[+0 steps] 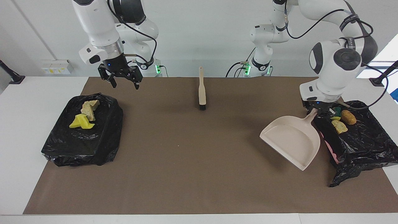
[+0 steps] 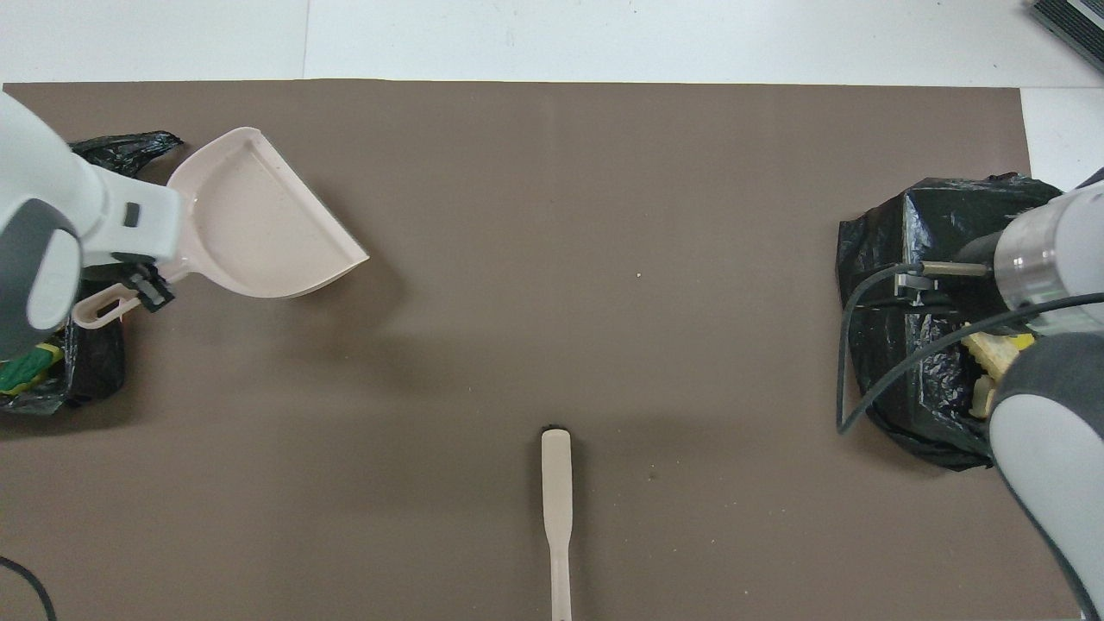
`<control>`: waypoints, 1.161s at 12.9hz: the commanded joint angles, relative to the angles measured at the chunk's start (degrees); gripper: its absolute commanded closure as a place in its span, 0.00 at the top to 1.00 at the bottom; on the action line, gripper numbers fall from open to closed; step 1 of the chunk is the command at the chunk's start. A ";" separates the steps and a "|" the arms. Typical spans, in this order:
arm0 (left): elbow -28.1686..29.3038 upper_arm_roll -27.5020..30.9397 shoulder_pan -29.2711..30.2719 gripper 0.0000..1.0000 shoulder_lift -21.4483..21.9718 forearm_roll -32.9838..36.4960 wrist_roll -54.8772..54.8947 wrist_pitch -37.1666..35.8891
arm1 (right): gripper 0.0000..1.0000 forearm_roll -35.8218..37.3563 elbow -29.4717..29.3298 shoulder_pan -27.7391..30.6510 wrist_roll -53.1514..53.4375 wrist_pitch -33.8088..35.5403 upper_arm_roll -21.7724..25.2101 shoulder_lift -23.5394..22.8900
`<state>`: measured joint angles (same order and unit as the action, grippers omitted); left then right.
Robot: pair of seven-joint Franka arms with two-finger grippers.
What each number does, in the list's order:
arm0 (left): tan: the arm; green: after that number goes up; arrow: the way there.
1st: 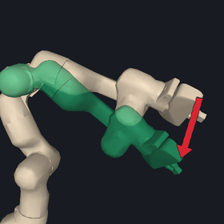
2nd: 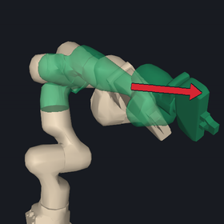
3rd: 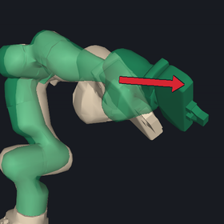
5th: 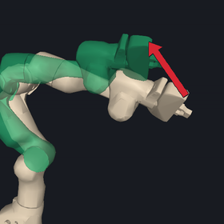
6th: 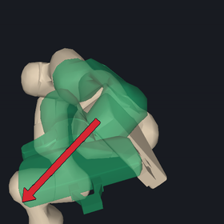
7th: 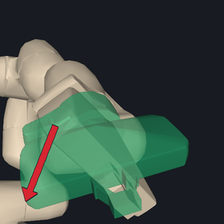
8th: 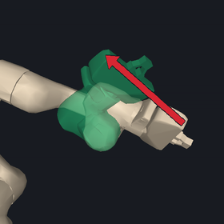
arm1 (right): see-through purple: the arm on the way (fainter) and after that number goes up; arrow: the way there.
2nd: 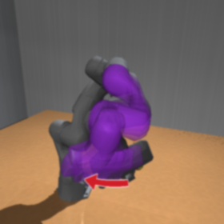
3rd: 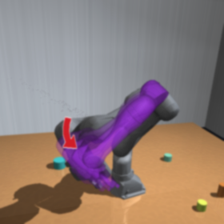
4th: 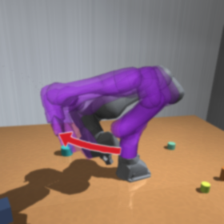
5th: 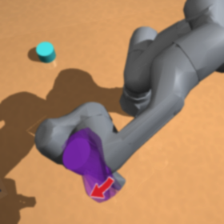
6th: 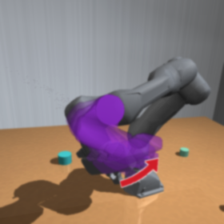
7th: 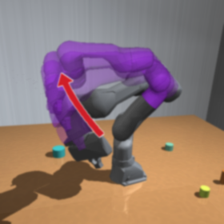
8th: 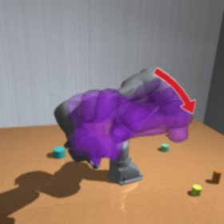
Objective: Sweep and dump trash in bin
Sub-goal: 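Bring the empty dustpan back to the table center with the left gripper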
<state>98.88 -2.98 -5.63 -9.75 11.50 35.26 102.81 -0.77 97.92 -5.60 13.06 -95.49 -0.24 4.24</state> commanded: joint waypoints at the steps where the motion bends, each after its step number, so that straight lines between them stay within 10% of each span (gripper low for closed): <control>1: 2.72 1.14 -6.65 0.00 0.00 -4.36 -14.63 3.44 | 1.00 1.03 -4.03 2.43 -1.89 4.33 -0.73 0.59; 8: 1.07 1.22 -22.73 0.00 -6.50 -15.89 -51.22 14.78 | 1.00 1.21 -10.28 9.37 -9.00 12.25 -0.21 2.17; 15: -2.37 1.22 -26.80 0.00 -12.30 -17.39 -61.71 18.56 | 1.00 1.38 -9.25 9.73 -14.90 15.24 4.89 2.26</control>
<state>98.01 -2.90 -31.28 -19.75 -4.49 -24.62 120.28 -0.41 86.19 3.73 -1.09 -80.41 5.31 6.44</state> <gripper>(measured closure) 0.687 0.000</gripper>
